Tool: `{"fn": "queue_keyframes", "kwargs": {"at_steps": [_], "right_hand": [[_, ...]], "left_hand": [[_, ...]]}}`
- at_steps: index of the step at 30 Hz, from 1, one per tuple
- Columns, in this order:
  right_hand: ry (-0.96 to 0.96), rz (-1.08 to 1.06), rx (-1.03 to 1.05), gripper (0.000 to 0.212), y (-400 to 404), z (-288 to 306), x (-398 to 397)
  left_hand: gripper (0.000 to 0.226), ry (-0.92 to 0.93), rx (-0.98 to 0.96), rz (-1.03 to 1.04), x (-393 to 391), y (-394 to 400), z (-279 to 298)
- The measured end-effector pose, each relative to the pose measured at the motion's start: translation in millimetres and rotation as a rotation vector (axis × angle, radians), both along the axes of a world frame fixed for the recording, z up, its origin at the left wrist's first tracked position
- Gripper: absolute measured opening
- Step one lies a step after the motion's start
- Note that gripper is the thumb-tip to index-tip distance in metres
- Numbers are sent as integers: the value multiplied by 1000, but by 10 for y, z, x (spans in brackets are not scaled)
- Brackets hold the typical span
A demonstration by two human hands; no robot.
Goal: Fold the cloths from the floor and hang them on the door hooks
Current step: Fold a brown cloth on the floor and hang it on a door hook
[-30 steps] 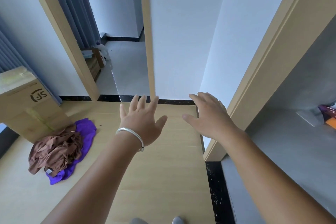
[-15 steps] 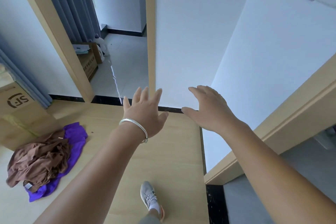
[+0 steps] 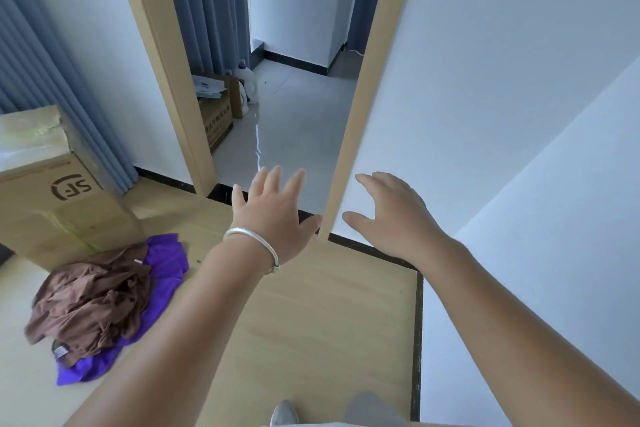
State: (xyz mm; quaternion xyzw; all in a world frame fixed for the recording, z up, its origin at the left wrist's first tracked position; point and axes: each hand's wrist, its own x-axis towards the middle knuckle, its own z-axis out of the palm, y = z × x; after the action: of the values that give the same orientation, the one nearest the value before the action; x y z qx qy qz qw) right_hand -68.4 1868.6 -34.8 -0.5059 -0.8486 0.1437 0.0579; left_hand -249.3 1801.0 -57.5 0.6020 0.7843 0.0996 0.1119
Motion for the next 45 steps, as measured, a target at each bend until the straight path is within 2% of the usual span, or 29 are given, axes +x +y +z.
{"fn": "queue_keyframes", "kwargs": {"at_steps": [5,17,23,29,37,45], "right_hand": [[-8,174,-13,68,396,-122,-796],[42,748,-76,68,1124,-358,-3024],[31,1037,-79,68,1192,-417,-3915],[-27,1222,-140,69,933,-538,-4523],[-134,1368,-141,68,231,-844,-5482],[-297,1376,-92,69,-396,-1205,-6660]], "left_hand": [[74,-24,-24,174,-608,59,-134],[77,-10,-112,768,-2005,30,-291],[75,-4,-165,1054,-2377,-117,-261],[77,-50,-232,1260,-2603,-475,-332],[77,-157,-244,1403,-3264,-1153,-707],[78,-293,-233,1390,-4464,-1793,-1281]]}}
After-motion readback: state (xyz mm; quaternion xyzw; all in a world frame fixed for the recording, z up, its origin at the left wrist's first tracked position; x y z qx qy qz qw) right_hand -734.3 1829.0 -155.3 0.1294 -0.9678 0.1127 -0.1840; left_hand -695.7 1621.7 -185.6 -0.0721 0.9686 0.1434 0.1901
